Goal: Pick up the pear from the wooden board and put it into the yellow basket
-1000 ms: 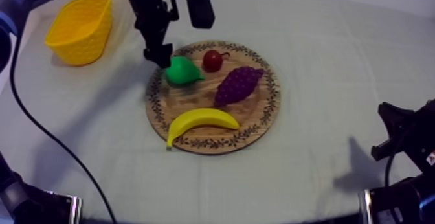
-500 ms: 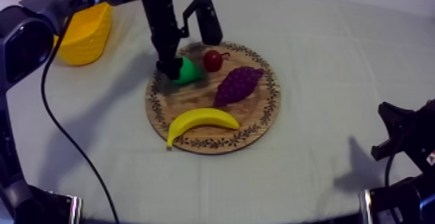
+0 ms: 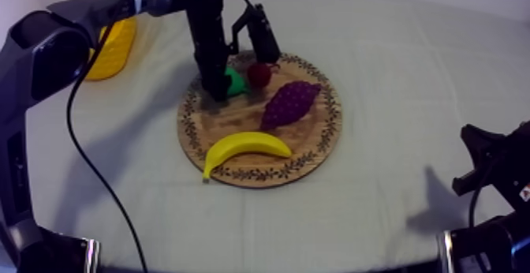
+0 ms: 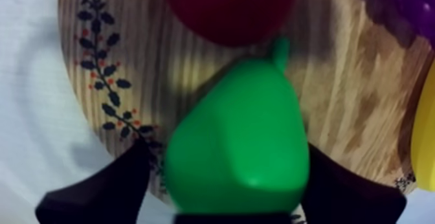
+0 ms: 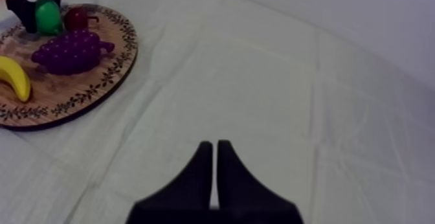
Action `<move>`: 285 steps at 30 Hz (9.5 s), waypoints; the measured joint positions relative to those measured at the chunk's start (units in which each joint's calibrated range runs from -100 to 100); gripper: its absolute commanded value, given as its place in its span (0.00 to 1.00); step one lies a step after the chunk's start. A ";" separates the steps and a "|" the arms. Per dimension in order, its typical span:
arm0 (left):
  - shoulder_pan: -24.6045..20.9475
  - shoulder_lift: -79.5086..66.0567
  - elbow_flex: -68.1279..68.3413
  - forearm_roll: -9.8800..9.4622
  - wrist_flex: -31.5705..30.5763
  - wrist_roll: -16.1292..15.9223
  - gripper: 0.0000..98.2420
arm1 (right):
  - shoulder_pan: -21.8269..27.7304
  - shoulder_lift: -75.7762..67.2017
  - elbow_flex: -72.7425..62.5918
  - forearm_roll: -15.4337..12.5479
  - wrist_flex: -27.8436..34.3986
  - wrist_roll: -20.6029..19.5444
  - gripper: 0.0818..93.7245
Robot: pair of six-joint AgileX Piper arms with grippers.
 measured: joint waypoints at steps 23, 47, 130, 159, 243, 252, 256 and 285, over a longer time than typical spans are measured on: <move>0.13 -4.66 4.05 0.35 -1.00 2.51 0.49 | 0.00 0.00 0.00 0.00 0.00 0.01 0.00; 1.03 -28.29 12.14 0.35 3.29 3.81 0.50 | 0.00 0.00 0.00 0.00 0.00 0.01 0.00; -27.74 -27.09 -0.85 3.90 6.63 17.24 0.46 | 0.00 0.00 0.00 0.00 0.00 0.00 0.00; -28.44 -8.09 -9.29 3.73 3.26 17.18 0.46 | 0.00 0.00 0.00 0.00 0.00 0.00 0.00; -25.83 -62.04 31.56 2.19 -12.23 15.68 0.21 | 0.00 0.00 0.00 0.00 0.00 0.00 0.00; -25.80 -77.47 48.02 2.60 -23.16 16.02 0.06 | 0.00 0.00 0.00 0.00 0.00 0.00 0.00; -25.80 -84.69 55.36 3.04 -26.97 16.40 0.01 | 0.00 0.00 0.00 0.00 0.00 0.00 0.00; -26.09 -146.08 114.12 4.10 -46.95 19.78 0.00 | 0.00 0.00 0.00 0.00 0.00 0.01 0.00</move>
